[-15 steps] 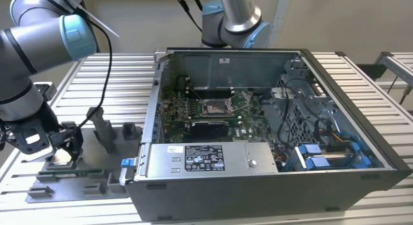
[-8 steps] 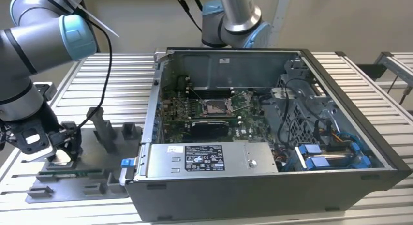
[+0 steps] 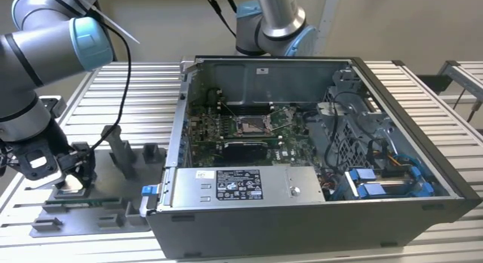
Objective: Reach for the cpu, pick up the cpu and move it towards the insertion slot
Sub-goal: 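Pick up the cpu and move it towards the insertion slot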
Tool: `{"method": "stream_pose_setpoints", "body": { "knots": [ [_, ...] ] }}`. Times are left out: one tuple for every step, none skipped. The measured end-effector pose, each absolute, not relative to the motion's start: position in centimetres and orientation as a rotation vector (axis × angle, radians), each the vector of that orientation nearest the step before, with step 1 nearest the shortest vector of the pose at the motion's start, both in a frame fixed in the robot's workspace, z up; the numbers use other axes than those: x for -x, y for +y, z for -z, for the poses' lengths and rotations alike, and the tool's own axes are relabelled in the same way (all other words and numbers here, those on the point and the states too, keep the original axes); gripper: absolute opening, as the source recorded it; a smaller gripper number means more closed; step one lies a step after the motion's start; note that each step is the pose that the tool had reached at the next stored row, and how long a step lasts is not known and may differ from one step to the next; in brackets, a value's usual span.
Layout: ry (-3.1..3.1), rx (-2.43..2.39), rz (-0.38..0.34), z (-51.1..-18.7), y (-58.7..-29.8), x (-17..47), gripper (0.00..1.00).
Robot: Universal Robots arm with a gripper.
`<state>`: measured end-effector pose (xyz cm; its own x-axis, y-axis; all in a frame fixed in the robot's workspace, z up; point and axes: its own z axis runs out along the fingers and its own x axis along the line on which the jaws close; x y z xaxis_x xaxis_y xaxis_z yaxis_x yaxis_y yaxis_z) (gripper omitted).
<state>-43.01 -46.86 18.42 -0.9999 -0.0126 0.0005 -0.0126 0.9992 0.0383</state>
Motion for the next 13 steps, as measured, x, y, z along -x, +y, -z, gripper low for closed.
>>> {"method": "stream_pose_setpoints", "body": {
  "knots": [
    [-3.140, -0.020, 0.060, -18.4, -46.9, 43.0, 0.00],
    [-3.140, -0.020, 0.060, -18.4, -46.9, 43.0, 0.00],
    [-3.140, -0.020, 0.060, -18.4, -46.9, 43.0, 0.00],
    [-3.140, -0.020, 0.061, -18.4, -46.9, 43.0, 0.00],
    [-3.141, -0.020, 0.061, -18.6, -46.9, 43.0, 0.00],
    [-3.140, -0.020, 0.060, -18.8, -46.9, 43.0, 0.00],
    [-3.140, -0.020, 0.060, -19.1, -46.9, 43.0, 0.00],
    [-3.140, -0.020, 0.060, -19.4, -46.9, 43.0, 0.00],
    [-3.140, -0.020, 0.060, -19.8, -46.9, 43.0, 0.00],
    [-3.140, -0.020, 0.060, -20.1, -46.9, 43.0, 0.00],
    [-3.140, -0.020, 0.060, -20.5, -46.9, 43.0, 0.00],
    [-3.140, -0.020, 0.060, -20.8, -46.9, 43.0, 0.00],
    [-3.140, -0.020, 0.060, -21.1, -46.9, 43.0, 0.00]
  ]
}}
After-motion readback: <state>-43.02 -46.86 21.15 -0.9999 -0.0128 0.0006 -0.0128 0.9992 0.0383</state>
